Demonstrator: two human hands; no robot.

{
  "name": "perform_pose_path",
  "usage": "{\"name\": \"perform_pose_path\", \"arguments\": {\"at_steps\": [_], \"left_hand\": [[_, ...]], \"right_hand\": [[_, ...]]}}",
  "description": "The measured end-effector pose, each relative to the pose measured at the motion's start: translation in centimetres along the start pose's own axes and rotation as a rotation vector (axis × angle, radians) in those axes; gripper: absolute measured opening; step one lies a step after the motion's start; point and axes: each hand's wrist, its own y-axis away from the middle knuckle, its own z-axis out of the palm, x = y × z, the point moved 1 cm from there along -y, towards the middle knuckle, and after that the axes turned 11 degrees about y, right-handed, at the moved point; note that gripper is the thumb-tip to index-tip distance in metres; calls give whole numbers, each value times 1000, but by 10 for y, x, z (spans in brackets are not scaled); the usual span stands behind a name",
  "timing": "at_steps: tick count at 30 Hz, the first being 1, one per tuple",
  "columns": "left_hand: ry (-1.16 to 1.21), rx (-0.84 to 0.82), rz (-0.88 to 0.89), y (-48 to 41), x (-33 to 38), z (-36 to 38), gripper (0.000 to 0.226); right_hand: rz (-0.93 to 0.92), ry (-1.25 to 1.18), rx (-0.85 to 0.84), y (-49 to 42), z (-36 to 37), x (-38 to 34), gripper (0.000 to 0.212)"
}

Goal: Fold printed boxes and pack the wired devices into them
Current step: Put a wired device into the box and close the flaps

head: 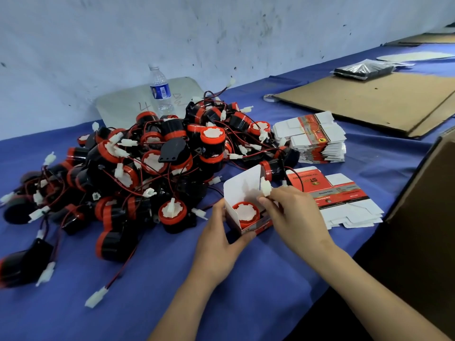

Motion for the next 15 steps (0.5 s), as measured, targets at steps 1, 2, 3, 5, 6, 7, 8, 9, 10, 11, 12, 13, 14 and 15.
{"name": "perform_pose_path", "arguments": {"at_steps": [1,2,3,5,6,7,8,9,10,11,12,13,14,15], "left_hand": [[-4,2,3,0,0,0,65],[-7,5,5,0,1,1,66],[-9,9,10,0,1,1,67],[-13,15,21,0,2,1,70],[-16,16,26,0,2,1,71],[-20,18,31,0,3,2,72],[-26,20,35,-1,3,2,73],[-31,23,40,-1,4,3,73],[-35,24,45,0,4,3,73],[-36,24,49,0,5,3,72],[-36,23,52,0,5,3,71],[-34,21,54,1,6,3,70],[-33,18,53,1,5,3,70],[-33,15,52,1,5,3,69]], "right_hand": [[9,7,-9,-1,2,0,33],[26,13,-21,-3,4,0,31],[49,19,-35,-5,7,0,30],[97,58,-58,-11,9,-1,26],[113,90,-68,-14,9,-1,24],[126,124,-87,-17,9,0,23],[136,158,-118,-19,10,0,22],[143,187,-160,-21,11,0,22],[144,210,-198,-21,14,-1,23],[143,229,-227,-20,17,-3,25],[149,242,-242,-19,20,-4,28],[161,249,-248,-18,21,-5,34],[172,254,-247,-17,22,-7,43],[172,271,-245,-17,23,-8,50]]}}
